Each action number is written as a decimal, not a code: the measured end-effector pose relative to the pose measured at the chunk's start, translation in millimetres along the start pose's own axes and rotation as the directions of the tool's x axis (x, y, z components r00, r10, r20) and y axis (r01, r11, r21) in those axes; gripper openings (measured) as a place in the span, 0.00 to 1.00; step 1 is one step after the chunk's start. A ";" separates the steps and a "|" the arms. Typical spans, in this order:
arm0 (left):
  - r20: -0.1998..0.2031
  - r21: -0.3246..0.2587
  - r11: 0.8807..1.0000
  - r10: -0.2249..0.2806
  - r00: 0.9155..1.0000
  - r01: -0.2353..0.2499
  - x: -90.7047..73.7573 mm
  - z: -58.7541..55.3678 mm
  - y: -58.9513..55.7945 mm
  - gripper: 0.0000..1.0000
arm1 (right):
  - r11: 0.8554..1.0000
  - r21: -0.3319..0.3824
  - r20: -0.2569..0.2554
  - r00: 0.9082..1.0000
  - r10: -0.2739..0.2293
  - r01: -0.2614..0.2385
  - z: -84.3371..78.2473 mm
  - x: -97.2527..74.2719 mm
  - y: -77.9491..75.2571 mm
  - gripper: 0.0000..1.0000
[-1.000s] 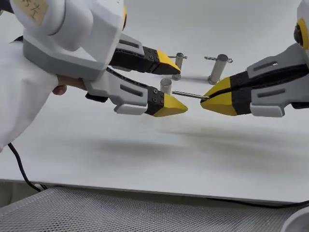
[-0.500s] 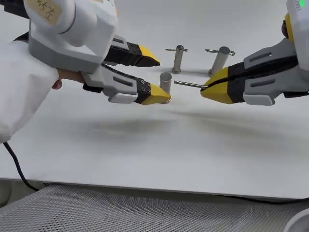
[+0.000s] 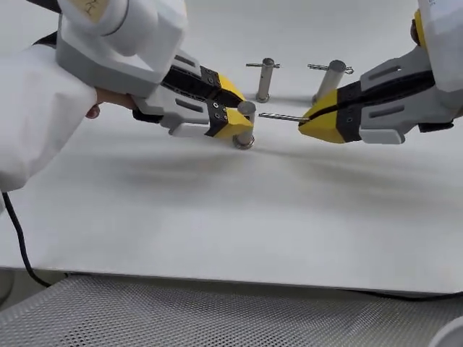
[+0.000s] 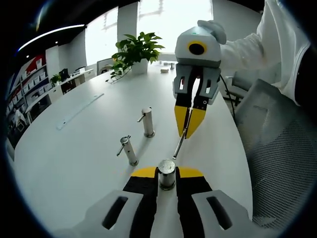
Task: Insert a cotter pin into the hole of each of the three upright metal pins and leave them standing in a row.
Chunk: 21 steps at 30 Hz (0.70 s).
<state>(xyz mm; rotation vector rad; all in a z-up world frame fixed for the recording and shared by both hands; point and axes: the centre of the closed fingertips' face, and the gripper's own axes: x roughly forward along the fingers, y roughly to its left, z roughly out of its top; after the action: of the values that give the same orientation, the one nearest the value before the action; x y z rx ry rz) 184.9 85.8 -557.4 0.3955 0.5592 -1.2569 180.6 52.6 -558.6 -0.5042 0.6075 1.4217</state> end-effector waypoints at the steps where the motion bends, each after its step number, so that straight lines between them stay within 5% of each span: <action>1: 0.000 0.003 1.000 0.000 1.000 0.000 0.0 0.0 -0.1 0.10 | 1.000 0.001 -0.001 1.000 0.001 -0.001 0.7 0.2 0.5 0.00; 21: -0.001 -0.015 1.000 -0.004 1.000 0.004 -1.0 -5.1 5.9 0.10 | 1.000 -0.020 0.000 1.000 0.014 -0.014 3.1 4.7 1.2 0.00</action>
<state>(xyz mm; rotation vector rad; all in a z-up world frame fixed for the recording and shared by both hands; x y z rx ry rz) 189.4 91.1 -561.0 0.3822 0.5703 -1.2553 179.8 58.2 -559.3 -0.5163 0.5978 1.4424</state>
